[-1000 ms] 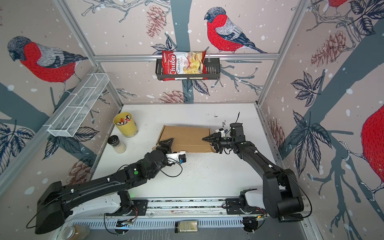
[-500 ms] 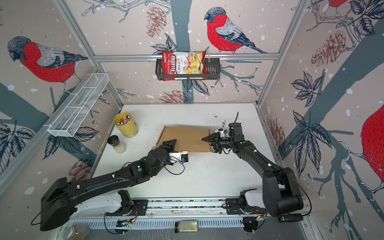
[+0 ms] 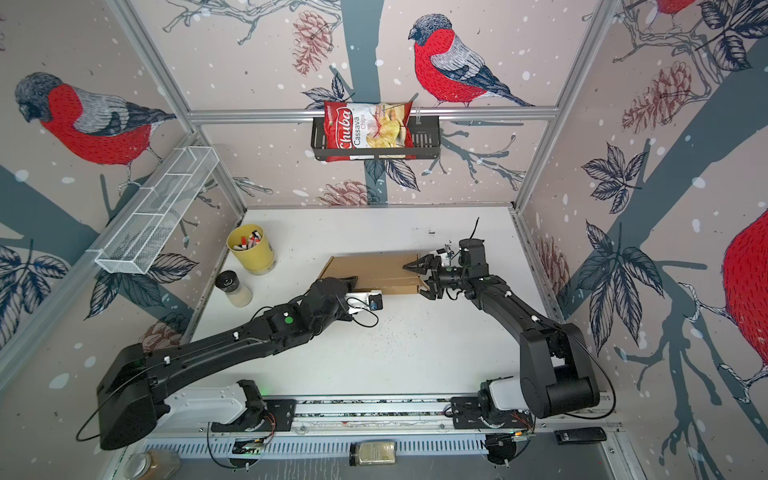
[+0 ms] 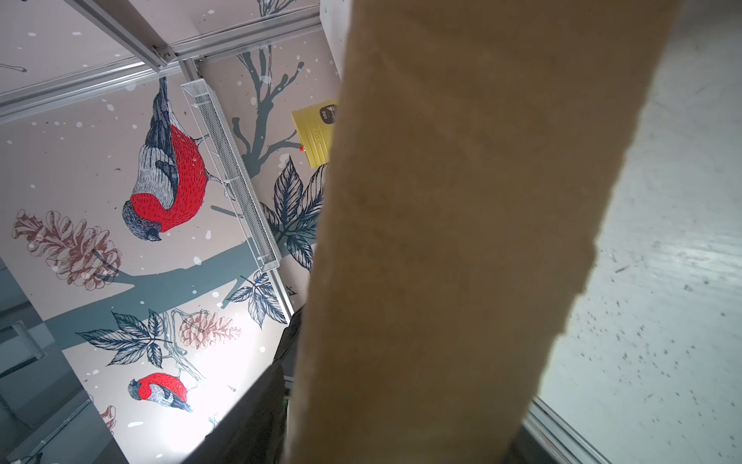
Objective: Fold the paper box
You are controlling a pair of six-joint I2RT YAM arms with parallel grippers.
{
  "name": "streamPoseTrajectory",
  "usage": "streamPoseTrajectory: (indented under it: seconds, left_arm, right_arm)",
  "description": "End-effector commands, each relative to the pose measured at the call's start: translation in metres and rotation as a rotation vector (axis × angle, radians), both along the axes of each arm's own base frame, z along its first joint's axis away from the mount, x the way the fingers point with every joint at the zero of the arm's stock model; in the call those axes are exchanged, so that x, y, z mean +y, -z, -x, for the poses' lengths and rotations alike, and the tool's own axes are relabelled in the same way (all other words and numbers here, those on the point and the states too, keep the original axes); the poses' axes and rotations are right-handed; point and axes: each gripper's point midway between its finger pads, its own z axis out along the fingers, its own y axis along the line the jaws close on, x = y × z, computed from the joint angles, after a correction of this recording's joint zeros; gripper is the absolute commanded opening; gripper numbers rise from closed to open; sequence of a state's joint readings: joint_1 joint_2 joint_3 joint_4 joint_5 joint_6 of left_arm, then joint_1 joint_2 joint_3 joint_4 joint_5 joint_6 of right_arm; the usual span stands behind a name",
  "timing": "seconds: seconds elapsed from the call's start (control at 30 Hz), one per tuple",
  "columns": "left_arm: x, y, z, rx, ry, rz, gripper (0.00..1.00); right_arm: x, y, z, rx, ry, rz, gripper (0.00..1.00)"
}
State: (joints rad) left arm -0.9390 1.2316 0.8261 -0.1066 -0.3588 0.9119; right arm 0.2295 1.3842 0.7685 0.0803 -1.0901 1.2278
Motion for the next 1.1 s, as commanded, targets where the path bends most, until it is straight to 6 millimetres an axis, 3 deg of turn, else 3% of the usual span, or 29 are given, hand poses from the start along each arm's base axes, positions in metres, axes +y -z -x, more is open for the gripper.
streamPoseTrajectory:
  seconds: [0.0, 0.17, 0.27, 0.37, 0.5, 0.6, 0.7, 0.83, 1.07]
  left_arm:
    - [0.002, 0.009, 0.005, 0.102, 0.008, -0.001, 0.49]
    - [0.005, 0.02, 0.006, 0.208, 0.001, -0.025, 0.48]
    - [0.004, 0.02, 0.005, 0.267, -0.004, -0.027, 0.47]
    - [0.001, 0.012, -0.002, 0.293, -0.014, 0.008, 0.46]
    - [0.002, 0.012, -0.01, 0.365, -0.019, 0.015, 0.46]
    - [0.002, 0.016, -0.016, 0.435, -0.024, 0.014, 0.45]
    - [0.004, 0.018, -0.024, 0.473, -0.046, -0.001, 0.44]
    - [0.001, 0.02, -0.026, 0.513, -0.031, -0.006, 0.44]
    - [-0.003, 0.027, -0.029, 0.53, -0.014, -0.013, 0.43]
  right_arm:
    - [-0.01, -0.015, -0.006, -0.096, 0.004, -0.01, 0.75]
    - [-0.061, -0.028, -0.025, -0.221, 0.138, 0.09, 0.79]
    - [-0.093, -0.027, -0.031, -0.318, 0.225, 0.262, 0.8]
    - [-0.109, -0.026, -0.029, -0.449, 0.232, 0.46, 0.76]
    - [-0.121, -0.049, -0.019, -0.741, 0.243, 0.694, 0.71]
    - [-0.113, -0.074, -0.002, -0.989, 0.209, 0.786, 0.67]
    - [-0.095, -0.085, 0.012, -1.167, 0.11, 0.856, 0.62]
    - [-0.065, -0.08, 0.018, -1.232, -0.085, 0.901, 0.55]
    - [-0.042, -0.063, -0.006, -1.23, -0.238, 1.013, 0.42]
